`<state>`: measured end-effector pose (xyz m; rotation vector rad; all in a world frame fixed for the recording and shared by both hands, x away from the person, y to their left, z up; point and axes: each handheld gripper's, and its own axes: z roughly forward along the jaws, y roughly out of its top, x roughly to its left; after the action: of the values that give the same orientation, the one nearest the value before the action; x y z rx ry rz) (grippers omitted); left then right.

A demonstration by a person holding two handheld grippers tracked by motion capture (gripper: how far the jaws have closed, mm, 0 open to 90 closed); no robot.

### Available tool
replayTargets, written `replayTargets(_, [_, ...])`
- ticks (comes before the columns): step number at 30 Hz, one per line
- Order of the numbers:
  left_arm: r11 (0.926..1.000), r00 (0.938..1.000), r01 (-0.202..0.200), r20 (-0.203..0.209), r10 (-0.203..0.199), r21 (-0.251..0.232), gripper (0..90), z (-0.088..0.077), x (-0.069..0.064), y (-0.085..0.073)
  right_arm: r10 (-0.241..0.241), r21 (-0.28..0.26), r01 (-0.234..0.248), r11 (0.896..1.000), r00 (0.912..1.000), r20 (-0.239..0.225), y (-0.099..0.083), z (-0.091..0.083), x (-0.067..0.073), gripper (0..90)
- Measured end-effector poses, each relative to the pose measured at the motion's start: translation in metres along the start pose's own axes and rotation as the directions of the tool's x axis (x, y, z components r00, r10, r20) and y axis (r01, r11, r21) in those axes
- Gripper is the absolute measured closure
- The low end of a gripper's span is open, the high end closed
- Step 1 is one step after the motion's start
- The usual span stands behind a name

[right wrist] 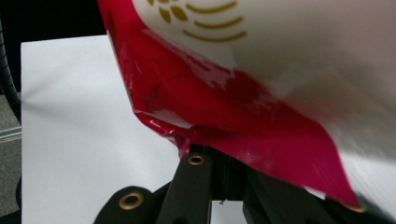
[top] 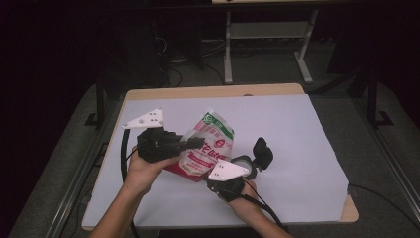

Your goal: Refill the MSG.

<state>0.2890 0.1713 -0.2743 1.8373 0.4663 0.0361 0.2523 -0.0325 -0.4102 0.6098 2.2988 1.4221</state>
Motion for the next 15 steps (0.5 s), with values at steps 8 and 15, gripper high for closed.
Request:
replayTargets(8, [0.9995, 0.9999, 0.012, -0.006, -0.012, 0.029, 90.0, 0.012, 0.005, 0.005, -0.007, 0.010, 0.007, 1.000, 1.0000, -0.001, -0.002, 0.002, 0.004, 89.9])
replayTargets(15, [0.9970, 0.9994, 0.019, -0.030, -0.016, 0.075, 90.0, 0.020, 0.007, 0.010, -0.009, 0.021, 0.009, 1.000, 0.9999, 0.010, -0.002, 0.005, 0.007, 89.9])
